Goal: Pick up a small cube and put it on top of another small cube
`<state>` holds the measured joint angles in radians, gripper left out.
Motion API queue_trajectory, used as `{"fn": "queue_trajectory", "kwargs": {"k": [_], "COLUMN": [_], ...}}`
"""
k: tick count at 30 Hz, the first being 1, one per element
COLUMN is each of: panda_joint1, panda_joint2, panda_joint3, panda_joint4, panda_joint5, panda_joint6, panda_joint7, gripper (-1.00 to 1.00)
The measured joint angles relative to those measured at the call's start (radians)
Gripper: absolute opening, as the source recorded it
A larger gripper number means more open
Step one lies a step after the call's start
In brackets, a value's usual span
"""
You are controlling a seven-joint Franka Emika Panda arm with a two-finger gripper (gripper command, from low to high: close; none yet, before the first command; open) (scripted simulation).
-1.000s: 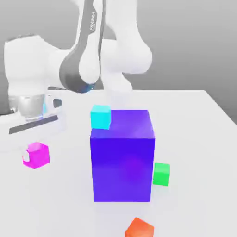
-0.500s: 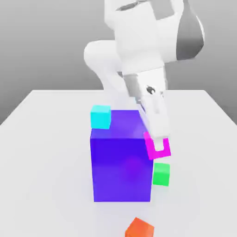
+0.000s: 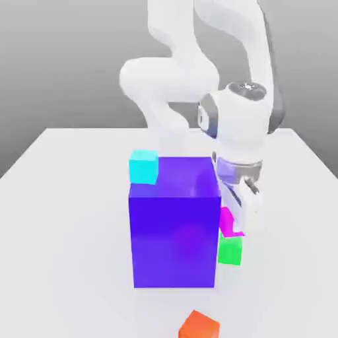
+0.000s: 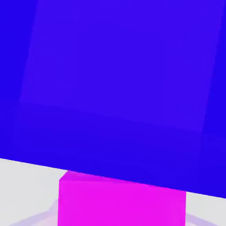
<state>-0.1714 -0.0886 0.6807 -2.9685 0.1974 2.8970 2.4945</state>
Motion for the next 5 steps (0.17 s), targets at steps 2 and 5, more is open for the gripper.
{"fn": "queue_trajectory", "kwargs": {"k": [2,5], "panda_joint1": [0.000,0.000], "panda_joint2": [0.000,0.000], "panda_joint3": [0.000,0.000], "panda_joint4": [0.000,0.000], "panda_joint5": [0.000,0.000], "panda_joint6": [0.000,0.000], "panda_joint7": [0.000,0.000], "gripper": [1.00,1.00]}}
